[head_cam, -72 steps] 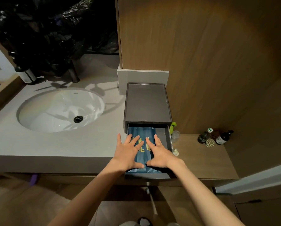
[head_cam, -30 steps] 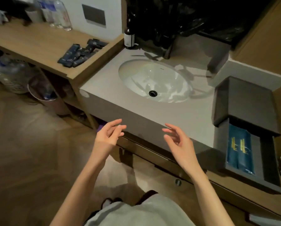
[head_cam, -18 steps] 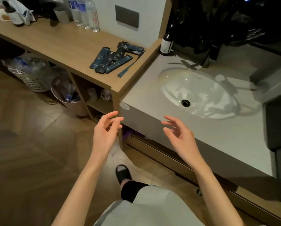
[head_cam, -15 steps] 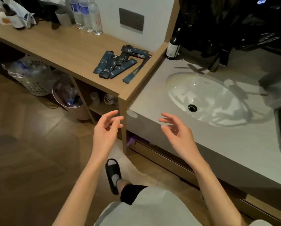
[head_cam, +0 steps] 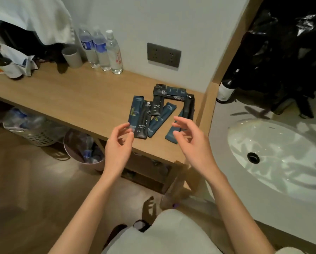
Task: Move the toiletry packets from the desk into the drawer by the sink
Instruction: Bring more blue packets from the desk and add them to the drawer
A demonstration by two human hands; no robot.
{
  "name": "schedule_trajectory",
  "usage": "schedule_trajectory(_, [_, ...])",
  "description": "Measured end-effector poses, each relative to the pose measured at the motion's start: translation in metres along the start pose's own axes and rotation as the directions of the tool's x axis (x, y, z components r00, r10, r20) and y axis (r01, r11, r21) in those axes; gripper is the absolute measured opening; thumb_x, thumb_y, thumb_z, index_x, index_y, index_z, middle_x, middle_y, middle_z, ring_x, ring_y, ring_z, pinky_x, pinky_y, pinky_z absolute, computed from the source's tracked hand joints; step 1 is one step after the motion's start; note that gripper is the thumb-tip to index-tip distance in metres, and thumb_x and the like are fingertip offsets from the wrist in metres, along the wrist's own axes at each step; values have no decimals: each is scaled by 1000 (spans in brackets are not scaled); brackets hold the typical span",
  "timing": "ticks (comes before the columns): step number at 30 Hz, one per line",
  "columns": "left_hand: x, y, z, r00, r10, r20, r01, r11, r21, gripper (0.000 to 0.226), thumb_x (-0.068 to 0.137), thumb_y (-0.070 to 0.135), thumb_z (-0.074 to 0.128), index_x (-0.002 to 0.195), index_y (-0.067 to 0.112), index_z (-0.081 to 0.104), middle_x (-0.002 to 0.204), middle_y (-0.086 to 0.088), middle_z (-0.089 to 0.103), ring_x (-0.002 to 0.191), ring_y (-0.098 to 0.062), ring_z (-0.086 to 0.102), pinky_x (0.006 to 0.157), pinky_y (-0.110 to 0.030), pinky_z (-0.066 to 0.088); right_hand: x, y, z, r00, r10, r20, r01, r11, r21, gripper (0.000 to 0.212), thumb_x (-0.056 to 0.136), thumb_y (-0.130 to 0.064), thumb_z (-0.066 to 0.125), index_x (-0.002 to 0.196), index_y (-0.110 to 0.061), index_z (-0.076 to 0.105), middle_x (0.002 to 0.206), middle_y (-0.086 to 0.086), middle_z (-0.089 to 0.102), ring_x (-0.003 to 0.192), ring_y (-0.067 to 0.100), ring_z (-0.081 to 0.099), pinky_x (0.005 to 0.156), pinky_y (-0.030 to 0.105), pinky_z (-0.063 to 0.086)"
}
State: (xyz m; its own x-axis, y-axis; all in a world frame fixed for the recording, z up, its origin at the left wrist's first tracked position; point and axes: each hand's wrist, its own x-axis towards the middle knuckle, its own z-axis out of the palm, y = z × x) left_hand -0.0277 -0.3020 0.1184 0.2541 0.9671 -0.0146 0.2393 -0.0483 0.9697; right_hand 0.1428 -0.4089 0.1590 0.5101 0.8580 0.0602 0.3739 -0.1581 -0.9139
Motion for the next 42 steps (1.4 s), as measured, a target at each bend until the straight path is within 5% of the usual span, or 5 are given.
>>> schedule_trajectory(6, [106, -39, -4, 992, -121, 35, 119, 991, 65, 43, 93, 22, 56, 135, 19, 46, 123, 2, 53, 87, 0, 53, 53, -2, 43, 65, 4, 39, 985, 100, -140, -118, 985, -127, 38, 94, -21, 56, 132, -27, 52, 122, -16, 59, 87, -2, 58, 76, 18, 52])
schedule_trajectory(17, [251, -102, 41, 902, -286, 324, 157, 915, 372, 67, 86, 31, 67, 142, 12, 34, 140, -12, 47, 130, -27, 44, 108, -45, 39, 159, 64, 107, 863, 391, -319, -448, 885, -127, 44, 94, -16, 56, 137, -15, 48, 125, 0, 56, 74, 2, 55, 80, 30, 52])
schedule_trajectory(24, [274, -119, 64, 899, -309, 310, 41, 765, 642, 88, 79, 40, 72, 148, 18, 22, 135, -17, 37, 126, -34, 32, 106, -43, 29, 191, 117, 141, 733, 583, -350, -660, 734, -159, 50, 92, -16, 61, 138, -15, 43, 141, 9, 42, 118, 25, 54, 107, 39, 40])
schedule_trajectory(35, [281, -126, 57, 904, -238, 356, 0, 831, 556, 96, 74, 23, 79, 149, 17, 19, 146, -7, 42, 133, -28, 40, 109, -44, 36, 215, 133, 163, 563, 675, -477, -765, 644, 10, 88, 75, -12, 79, 145, -27, 27, 146, 6, 42, 122, 29, 53, 91, 42, 48])
schedule_trajectory(42, [293, -120, 48, 889, -263, 376, 84, 899, 429, 87, 83, 7, 68, 151, 16, 15, 155, -3, 30, 133, -28, 44, 104, -40, 40, 203, 133, 144, 514, 744, -427, -799, 596, 77, 65, 77, -13, 75, 130, -18, 37, 120, 12, 61, 99, 25, 61, 84, 35, 49])
